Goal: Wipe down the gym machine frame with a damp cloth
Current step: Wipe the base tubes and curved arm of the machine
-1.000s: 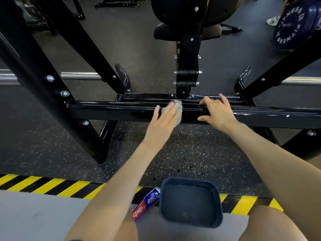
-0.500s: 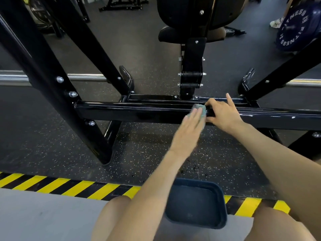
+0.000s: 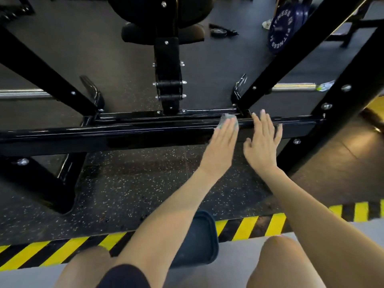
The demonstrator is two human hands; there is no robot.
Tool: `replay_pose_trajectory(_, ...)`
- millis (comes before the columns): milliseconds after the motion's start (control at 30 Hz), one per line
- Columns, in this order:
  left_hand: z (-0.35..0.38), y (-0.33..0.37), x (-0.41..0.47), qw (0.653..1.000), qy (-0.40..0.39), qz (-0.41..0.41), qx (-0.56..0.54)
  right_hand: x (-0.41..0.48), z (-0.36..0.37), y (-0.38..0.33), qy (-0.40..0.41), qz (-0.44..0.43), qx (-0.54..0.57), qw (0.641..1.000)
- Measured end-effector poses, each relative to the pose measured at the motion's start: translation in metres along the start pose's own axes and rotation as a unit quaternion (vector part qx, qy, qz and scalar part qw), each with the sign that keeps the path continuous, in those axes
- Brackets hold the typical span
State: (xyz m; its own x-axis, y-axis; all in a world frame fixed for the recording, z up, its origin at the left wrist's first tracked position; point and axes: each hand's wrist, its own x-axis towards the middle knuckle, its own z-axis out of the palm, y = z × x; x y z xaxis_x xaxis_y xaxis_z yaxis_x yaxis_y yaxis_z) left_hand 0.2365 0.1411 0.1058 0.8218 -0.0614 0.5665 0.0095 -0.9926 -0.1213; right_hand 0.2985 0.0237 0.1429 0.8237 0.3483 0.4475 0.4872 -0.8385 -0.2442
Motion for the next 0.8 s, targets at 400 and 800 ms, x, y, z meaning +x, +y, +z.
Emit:
replay_pose_trajectory(400,0.002,-0.029,-0.008,0.995,-0.006,0.059,0.074,0.046,-0.006,0.024,-0.098,-0.113,-0.089,0.985)
replay_pose_trajectory(800,-0.005,-0.038,0.004,0.994,-0.01,0.081,0.079,0.081,-0.021,0.023,-0.21,-0.121,-0.083,0.967)
